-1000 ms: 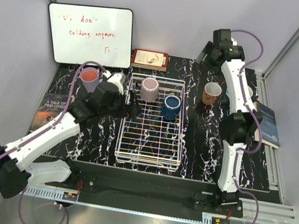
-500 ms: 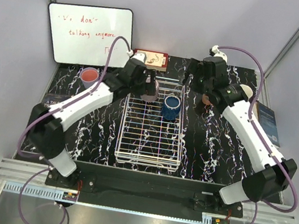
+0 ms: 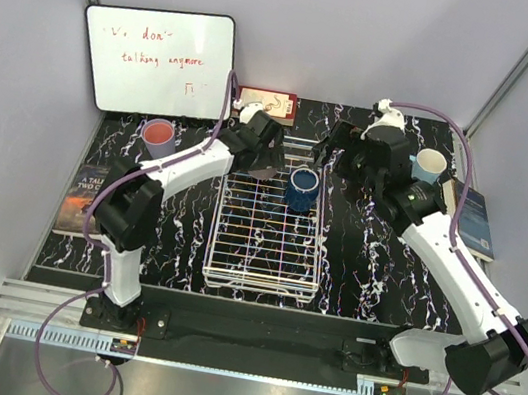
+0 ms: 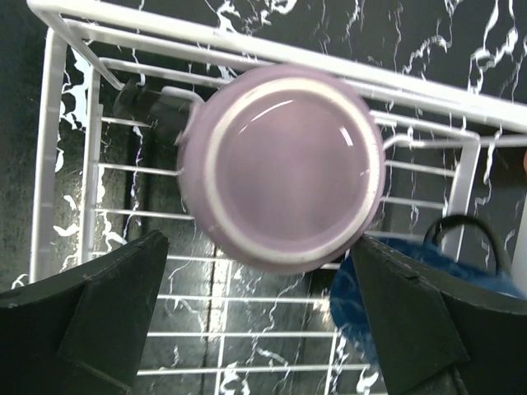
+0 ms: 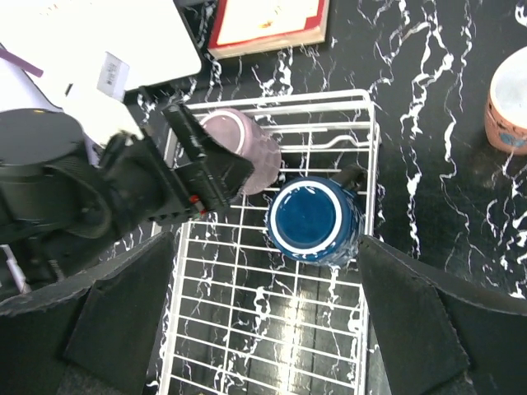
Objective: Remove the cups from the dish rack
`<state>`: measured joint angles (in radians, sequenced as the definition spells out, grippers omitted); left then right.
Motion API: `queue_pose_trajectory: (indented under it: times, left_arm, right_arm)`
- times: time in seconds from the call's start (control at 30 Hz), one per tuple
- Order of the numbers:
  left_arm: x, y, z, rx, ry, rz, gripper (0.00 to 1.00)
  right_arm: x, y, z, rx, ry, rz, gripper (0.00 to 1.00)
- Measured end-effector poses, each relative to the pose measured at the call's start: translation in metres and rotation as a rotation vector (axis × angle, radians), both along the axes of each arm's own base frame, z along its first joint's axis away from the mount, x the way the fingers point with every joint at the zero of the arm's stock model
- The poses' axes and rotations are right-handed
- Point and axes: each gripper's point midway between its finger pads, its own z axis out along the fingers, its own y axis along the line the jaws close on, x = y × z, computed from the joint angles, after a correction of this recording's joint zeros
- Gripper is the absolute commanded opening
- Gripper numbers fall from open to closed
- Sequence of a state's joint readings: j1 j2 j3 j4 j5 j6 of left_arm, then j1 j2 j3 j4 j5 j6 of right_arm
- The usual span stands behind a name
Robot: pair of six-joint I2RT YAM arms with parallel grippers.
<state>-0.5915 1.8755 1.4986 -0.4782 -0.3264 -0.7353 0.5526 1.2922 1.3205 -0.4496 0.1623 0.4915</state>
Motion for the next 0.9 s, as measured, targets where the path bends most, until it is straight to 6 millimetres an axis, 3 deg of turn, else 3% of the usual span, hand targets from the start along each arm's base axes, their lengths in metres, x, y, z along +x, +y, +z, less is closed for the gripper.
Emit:
queue_pose_trajectory:
  times: [0.9]
  left_arm:
    - [0.036, -0.003, -0.001, 0.017, -0.100, 0.201, 0.99]
  right_arm:
    - [-0.008, 0.006, -0.029, 0.008, 0.018, 0.049, 1.00]
